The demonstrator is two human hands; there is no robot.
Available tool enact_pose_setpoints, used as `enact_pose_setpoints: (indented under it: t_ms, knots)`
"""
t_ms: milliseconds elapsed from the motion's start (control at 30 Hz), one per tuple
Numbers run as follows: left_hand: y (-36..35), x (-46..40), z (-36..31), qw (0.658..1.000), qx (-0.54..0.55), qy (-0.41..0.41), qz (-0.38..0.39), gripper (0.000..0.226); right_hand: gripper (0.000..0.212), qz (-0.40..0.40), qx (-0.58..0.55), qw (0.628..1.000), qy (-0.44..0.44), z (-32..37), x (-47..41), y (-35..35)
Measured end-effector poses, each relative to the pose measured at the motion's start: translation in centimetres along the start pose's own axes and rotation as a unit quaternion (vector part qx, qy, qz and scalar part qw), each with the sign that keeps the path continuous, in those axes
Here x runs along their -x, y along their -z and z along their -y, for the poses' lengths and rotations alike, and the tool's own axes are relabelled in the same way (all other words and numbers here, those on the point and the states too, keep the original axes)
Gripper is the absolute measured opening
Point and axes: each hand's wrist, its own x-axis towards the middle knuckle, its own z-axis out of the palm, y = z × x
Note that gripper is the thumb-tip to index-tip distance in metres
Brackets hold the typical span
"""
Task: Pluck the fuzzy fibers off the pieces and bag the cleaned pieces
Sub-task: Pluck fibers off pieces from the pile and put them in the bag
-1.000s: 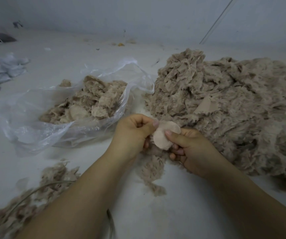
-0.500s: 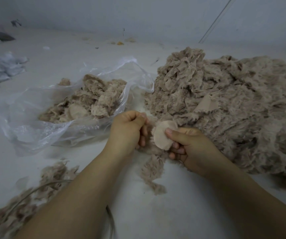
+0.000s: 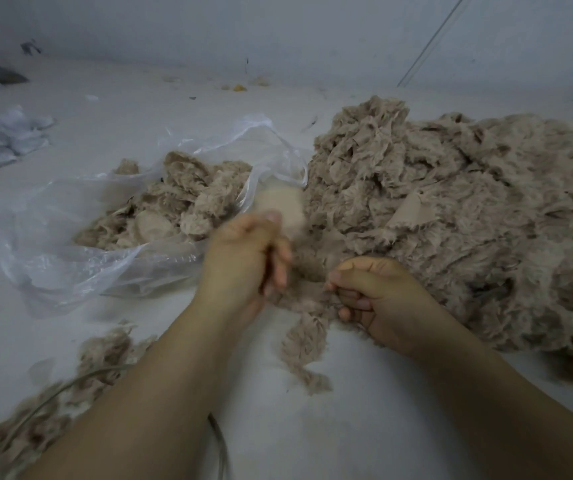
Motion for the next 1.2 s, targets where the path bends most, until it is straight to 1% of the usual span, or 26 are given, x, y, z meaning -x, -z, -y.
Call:
enact_pose_setpoints:
  t_ms: [67,100,133,167,200,233,267,300,333,367,433,467,500,533,600,633,667,700,767,800,833,933,967,1100,1133,1200]
  knots:
    - [0.6,-0.7,-0.7,0.989,0.136,-0.054,-0.034,0.011,0.039,-0.002,-0.001,1.0,0.0,-0.1,0.0,-0.1]
    - [0.8,-0.8,-0.8,0.986,0.156,-0.056,-0.033,0.008,0.039,-0.003,0.0,1.0,0.0,-0.1,0.0,-0.1]
    - [0.9,-0.9,-0.6,0.991,0.119,-0.048,-0.037,0.006,0.039,-0.003,0.001,1.0,0.0,-0.1,0.0,-0.1]
    - [1.0,-0.8,-0.2,0.998,0.015,-0.039,-0.045,0.006,0.038,-0.003,0.0,1.0,0.0,0.0,0.0,-0.1]
    - [1.0,-0.7,0.5,0.987,-0.145,-0.046,-0.046,0.004,0.037,-0.002,-0.005,1.0,-0.002,0.0,0.0,-0.1]
    - [0.9,-0.7,1.1,0.947,-0.312,-0.065,-0.032,0.005,0.037,-0.003,-0.014,1.0,-0.005,0.0,0.0,-0.2]
    - [0.9,-0.6,1.6,0.893,-0.443,-0.077,-0.006,0.009,0.036,-0.005,-0.025,1.0,-0.008,0.0,0.0,-0.1]
    - [0.8,-0.6,1.9,0.843,-0.532,-0.079,0.021,0.01,0.036,-0.006,-0.034,0.999,-0.011,0.0,0.0,-0.1]
    - [0.8,-0.5,1.9,0.804,-0.588,-0.074,0.042,0.013,0.036,-0.007,-0.04,0.999,-0.013,0.0,0.0,-0.1]
    - [0.8,-0.5,1.9,0.775,-0.626,-0.062,0.057,0.017,0.035,-0.006,-0.042,0.999,-0.014,0.0,0.0,-0.1]
    - [1.0,-0.5,1.7,0.748,-0.656,-0.034,0.098,0.019,0.032,-0.005,-0.039,0.999,-0.013,0.1,0.0,-0.1]
    - [0.9,-0.5,1.7,0.748,-0.653,-0.03,0.117,0.017,0.03,-0.004,-0.036,0.999,-0.013,0.1,0.0,-0.1]
    - [0.7,-0.4,1.6,0.764,-0.632,-0.034,0.127,0.017,0.028,-0.005,-0.036,0.999,-0.014,0.1,0.1,-0.1]
    - [0.5,-0.3,1.6,0.805,-0.582,-0.036,0.113,0.02,0.027,-0.007,-0.038,0.999,-0.015,0.1,0.0,-0.1]
    - [0.2,-0.1,1.2,0.918,-0.393,-0.007,0.052,0.025,0.024,-0.007,-0.047,0.999,-0.016,0.1,0.0,-0.1]
    - [0.1,-0.1,0.9,0.956,-0.29,0.014,0.034,0.026,0.02,-0.006,-0.047,0.999,-0.016,0.1,0.0,-0.1]
    - [0.1,-0.1,0.5,0.976,-0.213,0.028,0.036,0.025,0.014,-0.002,-0.045,0.999,-0.015,0.1,-0.1,-0.1]
    - [0.1,-0.1,0.3,0.983,-0.175,0.033,0.047,0.024,0.018,0.006,-0.044,0.999,-0.014,0.1,-0.1,-0.1]
    - [0.0,0.2,0.2,0.983,-0.165,0.025,0.073,0.022,0.047,0.025,-0.048,0.998,-0.011,-0.1,-0.2,0.2]
    - [-0.2,0.3,0.4,0.982,-0.17,0.021,0.08,0.021,0.055,0.035,-0.046,0.998,-0.006,-0.1,-0.2,0.3]
    - [-0.3,0.4,0.6,0.982,-0.168,0.022,0.086,0.02,0.055,0.049,-0.038,0.998,0.001,-0.1,-0.1,0.2]
    - [-0.6,0.5,0.9,0.983,-0.137,0.04,0.119,0.011,0.031,0.068,0.005,0.997,0.023,-0.1,0.0,0.1]
    - [-0.6,0.5,0.9,0.982,-0.127,0.048,0.132,0.009,0.027,0.065,0.008,0.998,0.024,-0.1,0.0,0.1]
    - [-0.5,0.7,1.0,0.978,-0.113,0.056,0.166,0.017,0.034,0.064,-0.001,0.998,0.029,-0.3,0.0,0.3]
    - [-0.5,0.6,1.1,0.98,-0.115,0.051,0.154,0.018,0.033,0.062,0.013,0.998,0.029,-0.3,0.0,0.3]
    - [-0.5,0.4,1.3,0.989,-0.119,0.033,0.087,0.019,0.039,0.045,0.025,0.998,0.024,-0.4,0.0,0.1]
